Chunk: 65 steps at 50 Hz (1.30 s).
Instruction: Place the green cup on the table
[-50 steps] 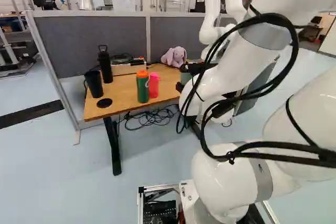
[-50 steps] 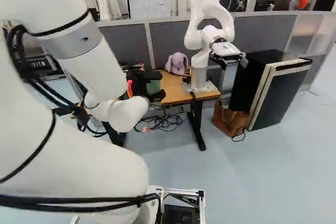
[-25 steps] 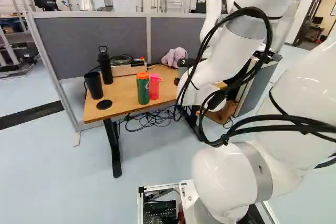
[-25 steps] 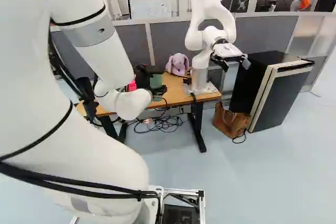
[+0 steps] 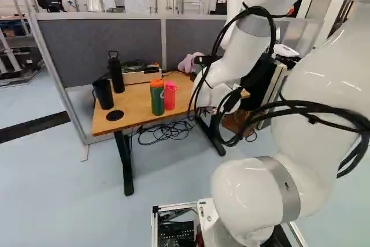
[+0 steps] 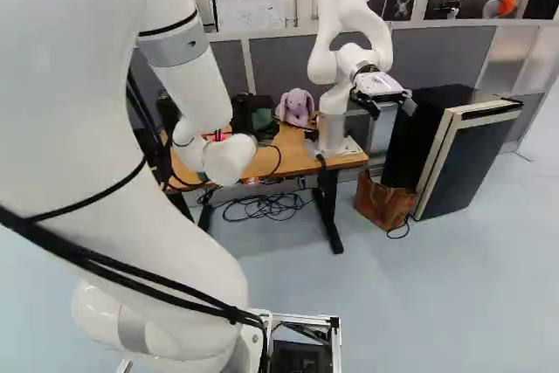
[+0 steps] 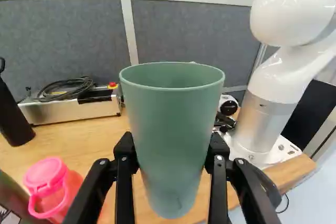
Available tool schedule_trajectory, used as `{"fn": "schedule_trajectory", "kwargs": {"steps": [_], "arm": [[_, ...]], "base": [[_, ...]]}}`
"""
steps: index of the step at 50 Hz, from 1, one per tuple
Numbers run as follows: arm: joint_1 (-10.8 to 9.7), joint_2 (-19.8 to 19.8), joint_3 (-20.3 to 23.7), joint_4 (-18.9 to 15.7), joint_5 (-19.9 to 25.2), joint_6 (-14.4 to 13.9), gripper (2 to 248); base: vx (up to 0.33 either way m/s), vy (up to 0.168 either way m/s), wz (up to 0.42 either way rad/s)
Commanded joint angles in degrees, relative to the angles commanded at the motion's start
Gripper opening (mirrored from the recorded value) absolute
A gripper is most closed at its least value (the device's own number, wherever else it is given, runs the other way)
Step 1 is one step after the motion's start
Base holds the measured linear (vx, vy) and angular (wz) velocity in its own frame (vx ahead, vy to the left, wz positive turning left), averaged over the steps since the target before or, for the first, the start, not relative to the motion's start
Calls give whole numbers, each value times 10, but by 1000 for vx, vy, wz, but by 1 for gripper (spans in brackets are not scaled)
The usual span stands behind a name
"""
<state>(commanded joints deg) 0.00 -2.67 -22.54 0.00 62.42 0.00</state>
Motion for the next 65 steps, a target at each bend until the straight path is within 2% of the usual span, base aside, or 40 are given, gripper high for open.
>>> {"fn": "schedule_trajectory", "kwargs": {"steps": [11, 49, 65], "arm": [[0, -33, -34, 0, 23, 0, 124], [0, -183, -154, 0, 30, 0, 124], [0, -245, -209, 0, 54, 0, 124]], "base": [[0, 0, 0], [0, 0, 0], [0, 0, 0]]}}
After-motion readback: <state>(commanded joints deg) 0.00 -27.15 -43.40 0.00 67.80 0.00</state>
